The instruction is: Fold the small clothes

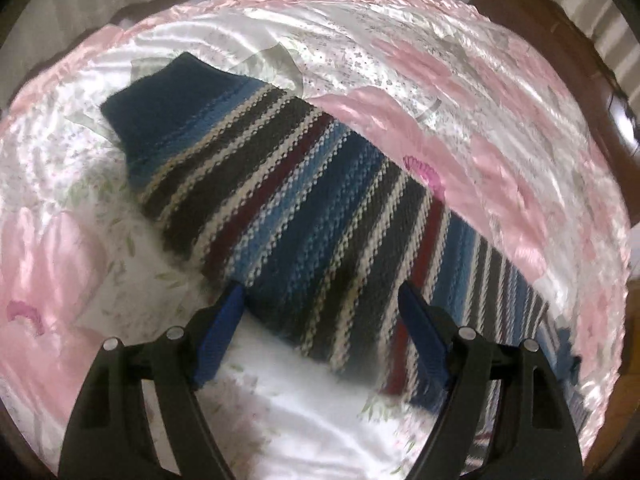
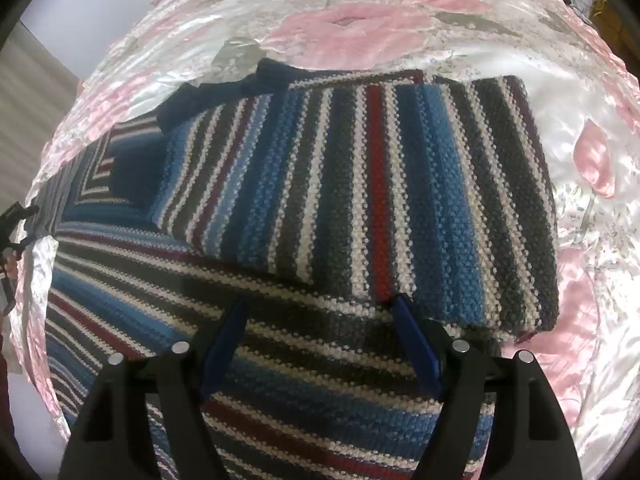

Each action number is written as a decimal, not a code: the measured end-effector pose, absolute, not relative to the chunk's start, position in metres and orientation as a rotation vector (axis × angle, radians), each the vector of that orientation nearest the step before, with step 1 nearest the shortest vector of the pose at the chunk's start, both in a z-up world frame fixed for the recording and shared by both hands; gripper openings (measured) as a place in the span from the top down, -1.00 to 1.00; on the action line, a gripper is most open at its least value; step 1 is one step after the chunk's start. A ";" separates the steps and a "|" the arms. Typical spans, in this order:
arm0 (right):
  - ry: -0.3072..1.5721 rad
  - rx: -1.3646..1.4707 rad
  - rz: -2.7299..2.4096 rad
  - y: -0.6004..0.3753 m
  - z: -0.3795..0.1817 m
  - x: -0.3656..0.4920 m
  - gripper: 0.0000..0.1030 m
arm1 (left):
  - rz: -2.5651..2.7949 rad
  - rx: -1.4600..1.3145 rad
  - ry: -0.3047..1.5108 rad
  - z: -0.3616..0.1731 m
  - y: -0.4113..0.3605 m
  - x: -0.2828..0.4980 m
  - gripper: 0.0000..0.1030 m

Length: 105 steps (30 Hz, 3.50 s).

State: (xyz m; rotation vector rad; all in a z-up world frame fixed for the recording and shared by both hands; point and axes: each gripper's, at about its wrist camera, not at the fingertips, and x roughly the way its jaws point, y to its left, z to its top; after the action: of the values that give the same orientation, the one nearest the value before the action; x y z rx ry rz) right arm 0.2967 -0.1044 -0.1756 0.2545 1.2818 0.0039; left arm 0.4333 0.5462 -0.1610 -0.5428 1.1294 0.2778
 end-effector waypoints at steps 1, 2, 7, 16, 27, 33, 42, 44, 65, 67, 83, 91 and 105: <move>1.283 0.256 0.003 -0.104 -0.176 0.297 -0.47 | 0.281 -0.557 1.120 -0.162 0.547 0.436 -0.45; 1.284 0.255 0.003 -0.104 -0.177 0.297 -0.48 | 0.284 -0.555 1.117 -0.163 0.547 0.437 -0.30; 1.285 0.220 0.008 -0.099 -0.182 0.296 -0.49 | 0.259 -0.529 1.093 -0.164 0.540 0.441 0.74; 1.275 0.233 0.019 -0.100 -0.179 0.289 -0.49 | 0.165 -0.569 0.906 -0.121 0.513 0.423 0.79; 1.257 0.267 0.013 -0.110 -0.171 0.279 -0.49 | -0.129 -0.421 0.825 -0.066 0.375 0.407 0.79; 1.247 0.287 0.014 -0.116 -0.168 0.274 -0.49 | -0.256 -0.282 0.797 -0.060 0.282 0.387 0.78; 1.238 0.309 0.013 -0.124 -0.168 0.269 -0.49 | -0.351 -0.177 0.821 -0.087 0.182 0.366 0.77; 1.242 0.312 0.012 -0.125 -0.171 0.268 -0.49 | -0.381 -0.166 0.858 -0.098 0.169 0.364 0.70; 1.263 0.338 0.093 -0.085 -0.154 0.306 -0.49 | -0.197 -0.152 1.084 -0.120 0.290 0.397 -0.02; 1.262 0.326 0.113 -0.068 -0.147 0.327 -0.49 | -0.173 -0.130 1.122 -0.131 0.297 0.405 -0.02; 1.371 0.437 0.194 0.023 -0.166 0.435 -0.49 | -0.213 -0.155 1.139 -0.152 0.312 0.421 -0.02; 1.317 0.379 0.306 0.045 -0.160 0.435 0.78 | -0.233 -0.184 1.151 -0.162 0.319 0.416 -0.11; 1.234 0.050 0.225 0.046 -0.117 0.416 0.22 | -0.230 -0.154 1.138 -0.152 0.324 0.406 -0.23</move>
State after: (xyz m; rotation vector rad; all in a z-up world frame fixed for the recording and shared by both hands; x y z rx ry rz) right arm 0.4158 0.0456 -0.1174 0.0503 1.2335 0.2246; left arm 0.4062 0.3237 -0.1517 -0.1535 1.1381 -0.2297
